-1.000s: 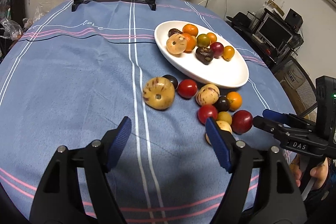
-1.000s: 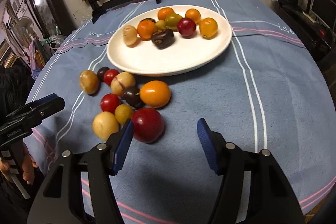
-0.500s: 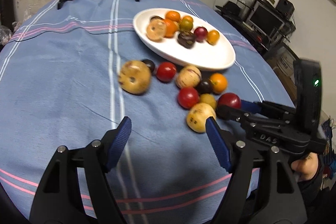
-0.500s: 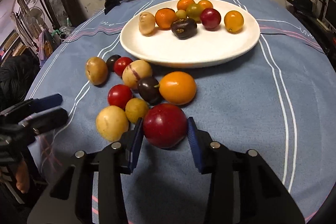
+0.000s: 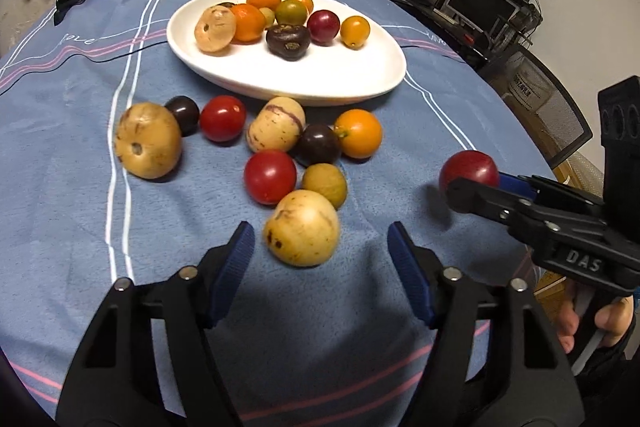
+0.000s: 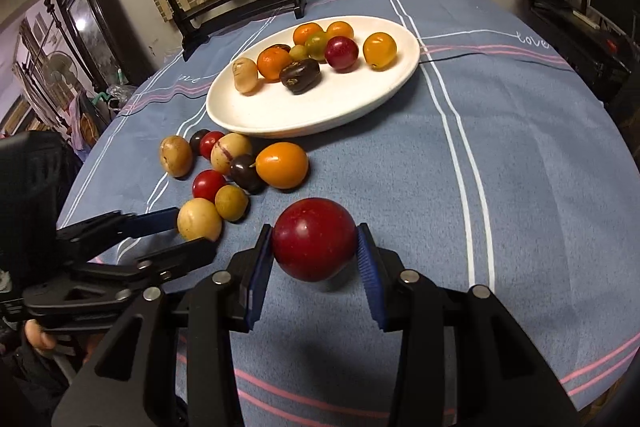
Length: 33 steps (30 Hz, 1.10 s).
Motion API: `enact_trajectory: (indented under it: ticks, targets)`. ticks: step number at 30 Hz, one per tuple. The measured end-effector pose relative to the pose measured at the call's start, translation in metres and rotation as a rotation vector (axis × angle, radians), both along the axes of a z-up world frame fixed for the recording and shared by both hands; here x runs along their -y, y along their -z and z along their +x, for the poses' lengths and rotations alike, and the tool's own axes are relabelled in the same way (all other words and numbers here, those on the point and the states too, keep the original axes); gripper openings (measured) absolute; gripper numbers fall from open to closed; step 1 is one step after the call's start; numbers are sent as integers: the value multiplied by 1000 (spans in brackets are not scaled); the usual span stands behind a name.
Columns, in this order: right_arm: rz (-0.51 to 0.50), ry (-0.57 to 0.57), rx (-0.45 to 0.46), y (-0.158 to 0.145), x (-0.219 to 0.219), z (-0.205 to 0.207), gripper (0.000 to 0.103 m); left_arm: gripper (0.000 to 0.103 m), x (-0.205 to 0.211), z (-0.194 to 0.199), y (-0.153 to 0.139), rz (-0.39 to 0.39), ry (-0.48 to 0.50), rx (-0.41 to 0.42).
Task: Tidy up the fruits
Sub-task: 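Grasp the pale round fruit with the left tool while the right tool grasps a red apple, then lower the pale fruit and red apple onto the plate and open both tools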
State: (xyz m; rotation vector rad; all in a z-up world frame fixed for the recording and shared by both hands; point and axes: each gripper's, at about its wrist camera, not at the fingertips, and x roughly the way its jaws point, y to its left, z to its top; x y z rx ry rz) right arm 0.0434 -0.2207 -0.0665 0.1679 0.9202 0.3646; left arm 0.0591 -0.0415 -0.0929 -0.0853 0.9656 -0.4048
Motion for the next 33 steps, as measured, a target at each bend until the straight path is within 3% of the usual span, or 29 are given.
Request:
enact_trajectory:
  ticks: [2, 3, 4, 5, 8, 20, 25, 33]
  targets:
    - [3, 7, -4, 1, 3, 0, 42, 61, 2, 2, 3, 1, 0, 3]
    - [5, 9, -7, 2, 4, 1, 42, 55, 2, 4, 5, 6, -6, 4]
    - [6, 11, -10, 3, 4, 1, 42, 42, 3, 5, 8, 21, -17, 4]
    - [6, 12, -14, 3, 4, 1, 42, 39, 3, 5, 9, 45, -31, 14]
    - [2, 6, -12, 2, 1, -1, 42, 39, -2, 2, 5, -1, -19, -6]
    - [-21, -34, -9, -2, -21, 1, 42, 39, -22, -15, -20, -37, -30, 50]
    - [-27, -50, -5, -5, -29, 5, 42, 39, -34, -10, -33, -33, -48, 78]
    - [-34, -54, -2, -12, -33, 26, 42, 39, -41, 28, -56, 16, -74, 122]
